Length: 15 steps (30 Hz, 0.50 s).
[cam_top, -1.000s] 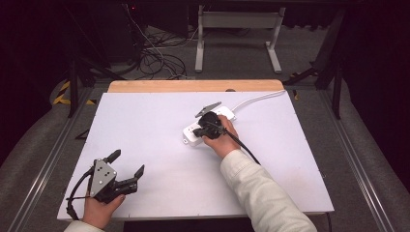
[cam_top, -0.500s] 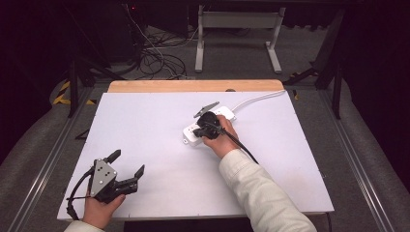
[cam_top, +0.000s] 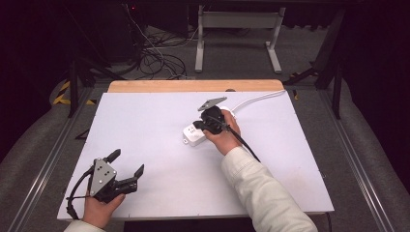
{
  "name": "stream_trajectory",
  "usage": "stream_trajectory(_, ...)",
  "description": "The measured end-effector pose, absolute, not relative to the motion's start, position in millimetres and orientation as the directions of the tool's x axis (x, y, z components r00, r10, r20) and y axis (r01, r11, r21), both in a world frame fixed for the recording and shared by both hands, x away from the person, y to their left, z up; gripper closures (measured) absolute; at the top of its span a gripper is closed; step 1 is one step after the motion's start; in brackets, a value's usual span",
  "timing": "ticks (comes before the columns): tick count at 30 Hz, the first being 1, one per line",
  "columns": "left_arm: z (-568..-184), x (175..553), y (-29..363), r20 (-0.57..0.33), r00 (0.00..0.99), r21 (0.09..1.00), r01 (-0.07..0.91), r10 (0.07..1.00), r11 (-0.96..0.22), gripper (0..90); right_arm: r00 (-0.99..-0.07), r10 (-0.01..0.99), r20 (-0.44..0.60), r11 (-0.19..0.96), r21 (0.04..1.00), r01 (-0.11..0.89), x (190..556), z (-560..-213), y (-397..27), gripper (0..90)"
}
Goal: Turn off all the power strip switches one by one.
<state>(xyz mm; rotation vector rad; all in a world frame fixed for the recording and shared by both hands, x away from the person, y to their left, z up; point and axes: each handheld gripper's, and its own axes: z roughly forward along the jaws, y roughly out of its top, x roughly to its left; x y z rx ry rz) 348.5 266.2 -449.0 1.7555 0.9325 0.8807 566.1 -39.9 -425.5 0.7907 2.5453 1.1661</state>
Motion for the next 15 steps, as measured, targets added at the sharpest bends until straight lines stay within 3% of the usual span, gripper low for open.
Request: stream_trajectory(15,-449,349,266,0.163,0.453,0.937,0.208,0.877,-0.281,13.3,-0.774,0.633,-0.002,0.525,0.735,0.428,587,-426,-73,90.0)
